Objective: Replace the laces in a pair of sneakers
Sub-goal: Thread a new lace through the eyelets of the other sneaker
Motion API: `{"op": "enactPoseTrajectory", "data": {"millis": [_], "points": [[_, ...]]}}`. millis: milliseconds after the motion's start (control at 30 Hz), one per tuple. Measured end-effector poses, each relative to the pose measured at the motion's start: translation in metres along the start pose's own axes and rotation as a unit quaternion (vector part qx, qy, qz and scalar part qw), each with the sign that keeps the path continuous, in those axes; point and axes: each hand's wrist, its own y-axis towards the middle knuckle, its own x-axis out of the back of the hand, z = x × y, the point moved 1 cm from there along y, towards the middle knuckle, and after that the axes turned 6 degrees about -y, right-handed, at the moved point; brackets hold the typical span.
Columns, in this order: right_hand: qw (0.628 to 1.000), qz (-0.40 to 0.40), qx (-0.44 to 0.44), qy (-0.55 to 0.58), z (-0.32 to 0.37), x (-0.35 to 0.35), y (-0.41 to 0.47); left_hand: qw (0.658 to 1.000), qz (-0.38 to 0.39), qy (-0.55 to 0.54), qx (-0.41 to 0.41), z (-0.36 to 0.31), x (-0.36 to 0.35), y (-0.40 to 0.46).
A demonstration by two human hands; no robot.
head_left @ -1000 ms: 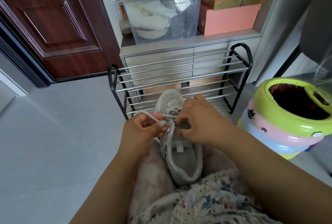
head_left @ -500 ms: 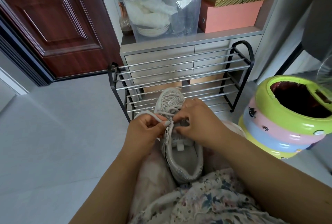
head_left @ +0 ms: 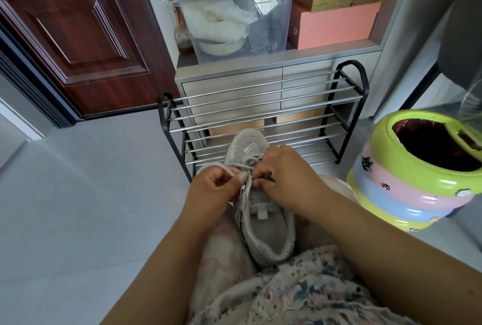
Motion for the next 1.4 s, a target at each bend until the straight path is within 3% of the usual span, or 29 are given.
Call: {"op": "enactPoseTrajectory", "data": {"millis": [167, 300, 467, 633, 700, 800, 867, 933, 967, 1000, 1067, 1100, 1233, 1333, 1400], "points": [[0.993, -0.066, -0.011, 0.101, -0.008, 0.000, -0.001, 0.999, -0.041, -0.018, -0.002, 0.001, 0.002, 0.000], [0.983, -0.084, -0.055, 0.153, -0.009, 0.002, -0.002, 0.993, -0.068, -0.094, 0.026, 0.006, 0.009, 0.003], [0.934, -0.125, -0.150, 0.298, -0.014, 0.006, -0.001, 0.981, -0.057, -0.182, 0.025, 0.012, 0.013, 0.008], [0.887, -0.099, -0.181, 0.412, -0.009, 0.000, -0.002, 0.963, -0.062, -0.261, 0.026, 0.015, 0.012, 0.012], [0.836, -0.119, -0.199, 0.498, -0.011, 0.007, 0.000, 0.927, -0.052, -0.369, 0.037, 0.014, 0.016, 0.015], [0.710, -0.185, -0.223, 0.642, -0.025, 0.025, 0.004, 0.880, -0.058, -0.467, 0.066, 0.016, 0.026, 0.018], [0.679, -0.196, -0.235, 0.667, -0.031, 0.028, 0.004, 0.871, -0.061, -0.481, 0.074, 0.018, 0.029, 0.019], [0.704, -0.167, -0.220, 0.654, -0.028, 0.026, 0.002, 0.871, -0.057, -0.482, 0.075, 0.019, 0.028, 0.020], [0.742, -0.147, -0.204, 0.621, -0.025, 0.025, 0.000, 0.872, -0.056, -0.480, 0.074, 0.019, 0.027, 0.021], [0.808, -0.132, -0.181, 0.546, -0.022, 0.027, -0.001, 0.873, -0.058, -0.479, 0.073, 0.020, 0.027, 0.021], [0.946, -0.108, -0.120, 0.281, -0.018, 0.033, -0.004, 0.873, -0.062, -0.479, 0.069, 0.021, 0.027, 0.022], [0.976, -0.103, -0.095, 0.165, -0.017, 0.036, -0.005, 0.872, -0.065, -0.481, 0.068, 0.021, 0.027, 0.022], [0.989, -0.135, -0.066, -0.001, -0.027, 0.051, -0.005, 0.872, -0.075, -0.478, 0.072, 0.020, 0.027, 0.021], [0.995, -0.018, -0.062, -0.074, -0.034, 0.045, -0.004, 0.886, -0.068, -0.452, 0.072, 0.020, 0.026, 0.021], [0.995, 0.059, -0.072, -0.046, -0.035, 0.036, -0.006, 0.890, -0.065, -0.446, 0.071, 0.020, 0.024, 0.021]]}}
